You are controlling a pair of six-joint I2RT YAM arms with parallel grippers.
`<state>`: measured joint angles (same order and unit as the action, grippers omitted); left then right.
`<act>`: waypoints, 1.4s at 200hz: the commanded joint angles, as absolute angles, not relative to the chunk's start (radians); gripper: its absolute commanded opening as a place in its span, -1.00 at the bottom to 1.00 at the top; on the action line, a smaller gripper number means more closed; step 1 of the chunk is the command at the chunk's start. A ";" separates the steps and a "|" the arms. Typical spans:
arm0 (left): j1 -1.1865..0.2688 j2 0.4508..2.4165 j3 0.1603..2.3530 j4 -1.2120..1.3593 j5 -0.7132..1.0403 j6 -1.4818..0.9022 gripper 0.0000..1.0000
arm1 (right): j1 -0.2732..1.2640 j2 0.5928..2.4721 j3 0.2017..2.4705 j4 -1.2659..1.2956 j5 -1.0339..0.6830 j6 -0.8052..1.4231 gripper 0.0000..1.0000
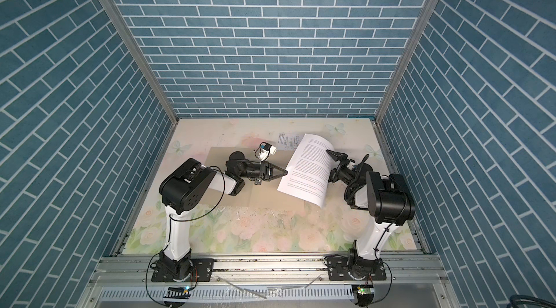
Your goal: Put the files into the folder
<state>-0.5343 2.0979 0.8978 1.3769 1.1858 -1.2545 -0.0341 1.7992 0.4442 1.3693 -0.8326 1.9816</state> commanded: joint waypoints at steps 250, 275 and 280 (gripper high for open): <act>-0.433 2.206 0.845 1.405 1.169 -1.332 -0.92 | 0.005 1.917 0.462 1.325 -0.947 1.733 -0.78; -0.420 2.197 0.842 1.405 1.159 -1.346 -0.85 | 0.005 1.896 0.464 1.277 -0.941 1.698 -0.93; -0.417 2.197 0.841 1.406 1.154 -1.350 -0.85 | 0.005 1.891 0.466 1.265 -0.940 1.690 -0.95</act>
